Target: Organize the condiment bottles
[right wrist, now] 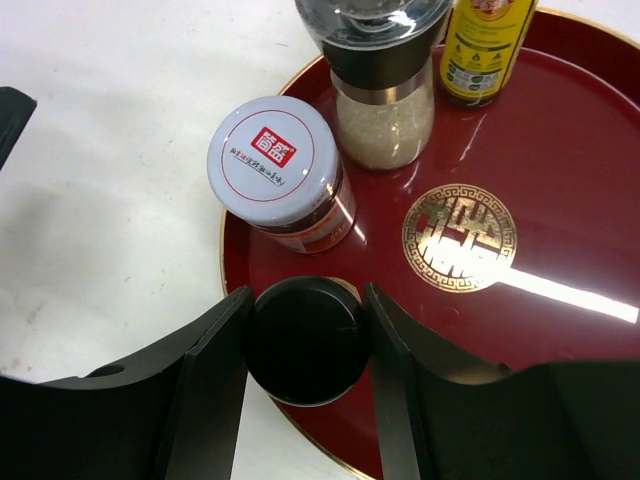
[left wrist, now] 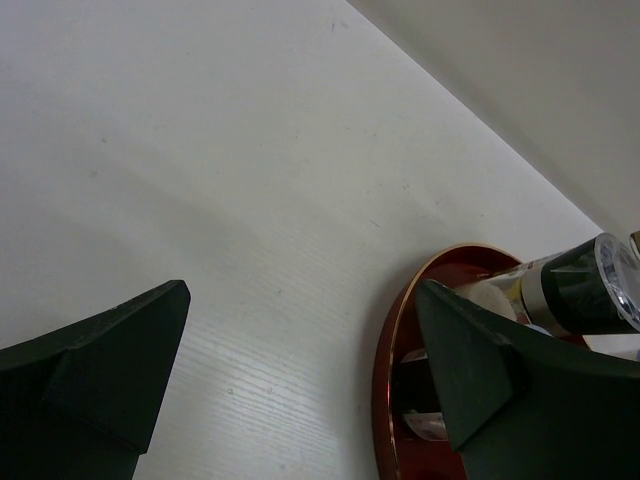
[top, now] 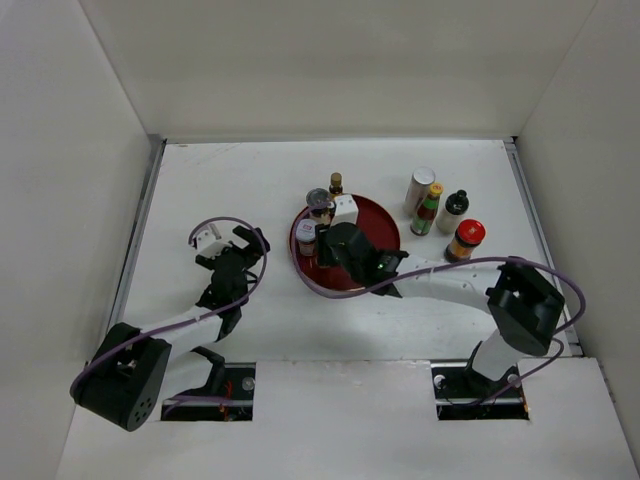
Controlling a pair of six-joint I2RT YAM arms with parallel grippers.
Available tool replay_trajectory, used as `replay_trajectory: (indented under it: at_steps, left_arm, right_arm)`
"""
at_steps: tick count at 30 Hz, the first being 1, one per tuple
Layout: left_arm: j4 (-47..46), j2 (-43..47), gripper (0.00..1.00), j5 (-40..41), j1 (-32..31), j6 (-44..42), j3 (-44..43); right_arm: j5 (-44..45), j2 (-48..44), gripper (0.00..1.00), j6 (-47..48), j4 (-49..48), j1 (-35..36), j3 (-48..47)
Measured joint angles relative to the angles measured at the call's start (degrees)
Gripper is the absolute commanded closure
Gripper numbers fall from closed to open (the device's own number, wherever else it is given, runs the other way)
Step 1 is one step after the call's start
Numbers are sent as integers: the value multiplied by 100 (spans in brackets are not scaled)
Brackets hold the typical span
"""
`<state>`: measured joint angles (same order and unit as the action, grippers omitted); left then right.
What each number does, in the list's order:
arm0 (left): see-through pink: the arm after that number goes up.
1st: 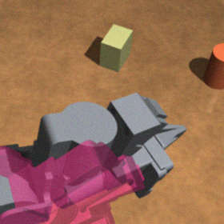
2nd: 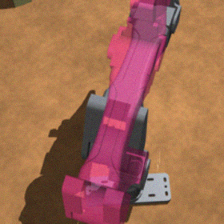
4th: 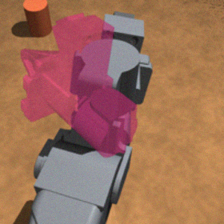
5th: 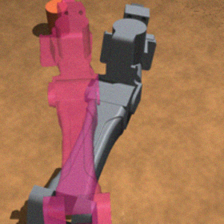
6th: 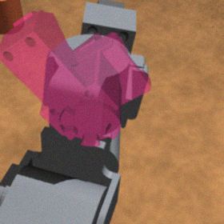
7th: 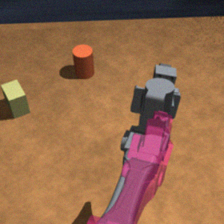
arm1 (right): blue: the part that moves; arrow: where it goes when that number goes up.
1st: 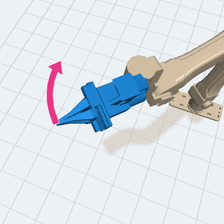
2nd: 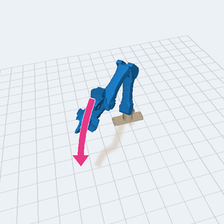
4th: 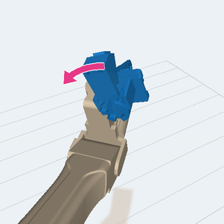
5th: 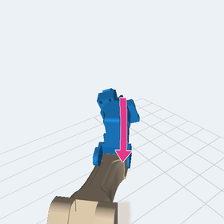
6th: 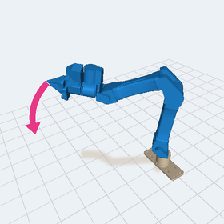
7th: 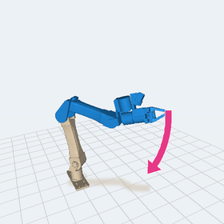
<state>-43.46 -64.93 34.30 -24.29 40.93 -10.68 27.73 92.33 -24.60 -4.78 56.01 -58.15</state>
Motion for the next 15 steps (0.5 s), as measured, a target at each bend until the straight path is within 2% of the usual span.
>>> replay_trajectory:
  at_steps: [5,7,10,13,15]
  left_arm:
    - [2,0,0,-59,26,2,0]
    - [2,0,0,-74,26,2,0]
    - [2,-2,0,-114,26,2,0]
    - [7,0,0,-136,28,2,0]
    - [9,0,0,-155,39,2,0]
  right_arm:
    - [2,334,65,28,-76,90,-85]
    - [0,501,61,37,-85,162,-107]
    - [24,599,48,70,-179,245,-149]
    - [35,599,26,70,-184,258,-151]
    - [55,577,19,79,-170,258,-149]
